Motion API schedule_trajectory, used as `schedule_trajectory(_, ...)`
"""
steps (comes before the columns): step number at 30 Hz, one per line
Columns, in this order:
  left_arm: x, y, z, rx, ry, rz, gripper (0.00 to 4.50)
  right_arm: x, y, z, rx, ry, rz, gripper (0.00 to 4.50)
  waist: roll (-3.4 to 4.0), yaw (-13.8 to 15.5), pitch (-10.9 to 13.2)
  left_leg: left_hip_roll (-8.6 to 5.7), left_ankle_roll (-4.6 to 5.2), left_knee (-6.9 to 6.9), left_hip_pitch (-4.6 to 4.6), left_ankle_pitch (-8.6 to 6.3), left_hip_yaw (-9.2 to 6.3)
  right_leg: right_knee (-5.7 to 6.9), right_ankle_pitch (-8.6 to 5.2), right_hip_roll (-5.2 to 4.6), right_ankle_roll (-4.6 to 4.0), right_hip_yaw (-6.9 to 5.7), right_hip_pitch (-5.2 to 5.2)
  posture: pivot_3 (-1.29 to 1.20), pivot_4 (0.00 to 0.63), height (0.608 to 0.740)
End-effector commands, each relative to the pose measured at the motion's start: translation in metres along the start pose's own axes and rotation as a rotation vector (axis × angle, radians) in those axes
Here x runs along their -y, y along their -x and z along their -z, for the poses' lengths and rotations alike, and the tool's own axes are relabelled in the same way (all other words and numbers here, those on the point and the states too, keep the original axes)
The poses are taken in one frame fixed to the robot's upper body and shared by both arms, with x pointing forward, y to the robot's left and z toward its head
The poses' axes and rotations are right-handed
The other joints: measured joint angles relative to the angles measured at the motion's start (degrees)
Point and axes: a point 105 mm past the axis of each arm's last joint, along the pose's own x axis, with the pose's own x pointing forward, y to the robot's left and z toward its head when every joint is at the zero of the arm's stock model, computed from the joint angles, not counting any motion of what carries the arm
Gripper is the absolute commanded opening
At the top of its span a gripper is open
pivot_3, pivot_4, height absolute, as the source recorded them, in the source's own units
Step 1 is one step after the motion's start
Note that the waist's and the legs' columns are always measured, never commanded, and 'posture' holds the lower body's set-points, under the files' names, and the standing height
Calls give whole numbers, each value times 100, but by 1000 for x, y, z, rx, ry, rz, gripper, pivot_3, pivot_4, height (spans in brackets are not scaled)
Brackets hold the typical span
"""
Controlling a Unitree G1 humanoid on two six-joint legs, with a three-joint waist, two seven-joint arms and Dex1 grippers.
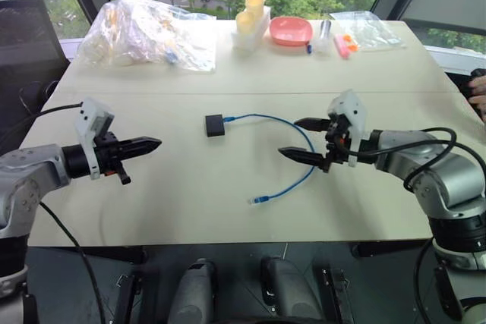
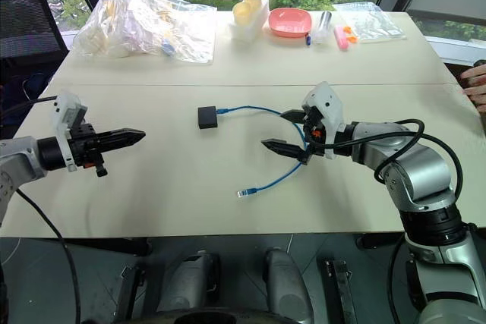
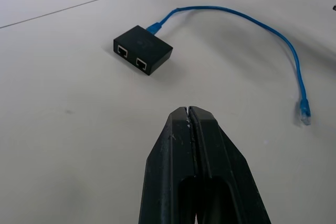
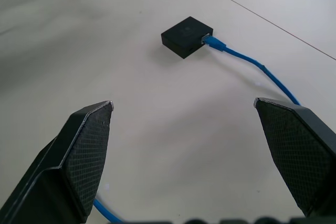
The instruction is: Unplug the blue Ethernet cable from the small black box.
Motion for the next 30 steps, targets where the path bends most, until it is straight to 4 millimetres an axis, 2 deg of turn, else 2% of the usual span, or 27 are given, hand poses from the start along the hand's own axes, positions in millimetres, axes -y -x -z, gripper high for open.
schedule_trajectory(1,3,2,-12,45,-53,-8,21,3,1,-13,42,51,12,4500,0,0,0,0,0,0,0,0,0,0,0,0,0,0,0,0,150,740)
schedule_trajectory(17,-3,-2,-16,56,-49,-11,21,19,-6,-17,63,68,74,4500,-1,0,0,-2,0,8,5,0,1,13,0,3,0,1,3,0,150,740)
schedule_trajectory(23,-6,-3,-15,53,-52,-4,21,18,-9,-17,64,75,71,4500,-1,0,-1,-2,0,9,6,0,2,16,1,4,1,1,4,0,150,740)
schedule_trajectory(30,-14,-4,-19,41,-94,-24,21,25,-21,-19,65,130,104,4500,-1,-16,-1,-2,0,13,9,1,3,22,1,4,1,2,5,0,150,740)
